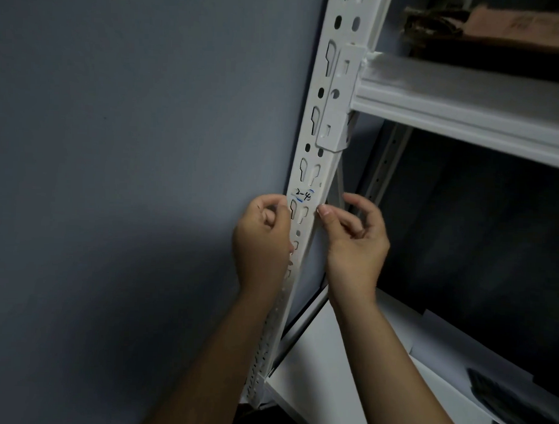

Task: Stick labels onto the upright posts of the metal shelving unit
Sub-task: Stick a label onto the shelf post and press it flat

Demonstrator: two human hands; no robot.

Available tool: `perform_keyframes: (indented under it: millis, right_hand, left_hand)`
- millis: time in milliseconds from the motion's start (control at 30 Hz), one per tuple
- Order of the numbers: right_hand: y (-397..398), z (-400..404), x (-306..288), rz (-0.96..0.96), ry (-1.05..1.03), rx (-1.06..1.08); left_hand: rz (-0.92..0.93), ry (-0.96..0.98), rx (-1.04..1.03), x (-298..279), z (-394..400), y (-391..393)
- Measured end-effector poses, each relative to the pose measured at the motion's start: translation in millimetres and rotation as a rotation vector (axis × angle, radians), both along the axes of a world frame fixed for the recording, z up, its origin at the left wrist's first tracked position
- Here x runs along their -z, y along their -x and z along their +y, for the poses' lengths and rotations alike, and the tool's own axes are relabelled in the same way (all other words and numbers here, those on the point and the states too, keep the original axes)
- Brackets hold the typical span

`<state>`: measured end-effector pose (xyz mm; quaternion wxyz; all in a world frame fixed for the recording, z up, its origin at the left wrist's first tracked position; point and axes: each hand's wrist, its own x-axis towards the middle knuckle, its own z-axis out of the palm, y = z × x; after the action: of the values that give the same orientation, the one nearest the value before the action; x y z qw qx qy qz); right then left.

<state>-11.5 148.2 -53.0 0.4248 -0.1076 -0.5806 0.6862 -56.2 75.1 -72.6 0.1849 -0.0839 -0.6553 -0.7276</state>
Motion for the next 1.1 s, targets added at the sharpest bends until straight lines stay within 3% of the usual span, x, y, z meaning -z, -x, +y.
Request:
perform_keyframes:
  millis: [400,833,1100]
  right_hand:
    - [16,2,9,0.012,0.015,0.106]
    - [17,0,12,0.015,0.022,0.068]
    - [20,-1,14,-0.004,0.028,0.087]
  left_hand:
    - [0.082,0.032,-0.133,6,19,4]
    - [-0.071,-0.199,0.03,0,19,5]
    - [-0.031,-0.213,0.03,1,23,2]
